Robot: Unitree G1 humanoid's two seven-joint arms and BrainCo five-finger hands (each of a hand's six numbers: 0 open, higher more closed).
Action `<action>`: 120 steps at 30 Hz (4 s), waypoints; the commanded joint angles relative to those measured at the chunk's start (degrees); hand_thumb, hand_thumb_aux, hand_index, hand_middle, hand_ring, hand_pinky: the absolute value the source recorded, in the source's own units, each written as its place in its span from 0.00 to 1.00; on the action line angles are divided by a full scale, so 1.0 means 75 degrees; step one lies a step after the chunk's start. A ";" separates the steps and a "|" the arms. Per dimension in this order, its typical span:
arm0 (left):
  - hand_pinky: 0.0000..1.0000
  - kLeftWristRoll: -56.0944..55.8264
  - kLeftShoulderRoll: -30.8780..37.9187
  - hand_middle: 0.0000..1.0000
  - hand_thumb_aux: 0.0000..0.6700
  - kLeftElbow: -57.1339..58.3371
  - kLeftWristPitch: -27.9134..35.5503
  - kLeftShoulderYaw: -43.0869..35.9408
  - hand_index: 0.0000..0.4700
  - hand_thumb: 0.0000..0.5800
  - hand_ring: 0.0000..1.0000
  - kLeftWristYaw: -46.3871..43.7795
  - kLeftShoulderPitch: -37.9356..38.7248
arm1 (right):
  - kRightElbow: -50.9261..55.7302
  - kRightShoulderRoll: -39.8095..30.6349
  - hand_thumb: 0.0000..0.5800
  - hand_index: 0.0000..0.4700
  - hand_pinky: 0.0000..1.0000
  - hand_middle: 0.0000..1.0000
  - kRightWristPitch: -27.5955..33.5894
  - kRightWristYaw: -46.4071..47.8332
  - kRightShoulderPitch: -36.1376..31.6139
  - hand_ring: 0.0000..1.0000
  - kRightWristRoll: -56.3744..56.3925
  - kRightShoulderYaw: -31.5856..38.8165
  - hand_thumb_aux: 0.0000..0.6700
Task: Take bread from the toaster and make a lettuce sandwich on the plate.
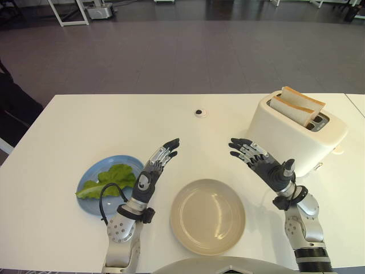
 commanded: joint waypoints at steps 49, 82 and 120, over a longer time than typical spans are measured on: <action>0.00 0.0561 -0.0179 0.00 0.00 0.0361 -0.0141 -0.0459 0.00 0.00 0.00 0.0125 -0.0401 | 0.7357 -0.4522 1.00 1.00 0.00 0.00 -0.3371 -0.5160 -0.5517 0.00 -0.5885 0.0019 1.00; 0.00 0.2822 0.1546 0.00 0.00 -0.1498 0.0235 0.1551 0.00 0.00 0.00 0.0726 0.0181 | -0.1057 -0.3133 1.00 1.00 0.00 0.00 0.3369 0.0307 -0.2118 0.00 -0.2697 0.3754 1.00; 0.00 0.8019 0.5939 0.00 0.53 0.2904 0.0797 0.2477 0.53 0.77 0.00 0.3046 0.1190 | -0.0245 -0.2402 0.00 0.00 0.00 0.00 0.0237 -0.1306 -0.1452 0.00 -0.3190 0.1219 0.00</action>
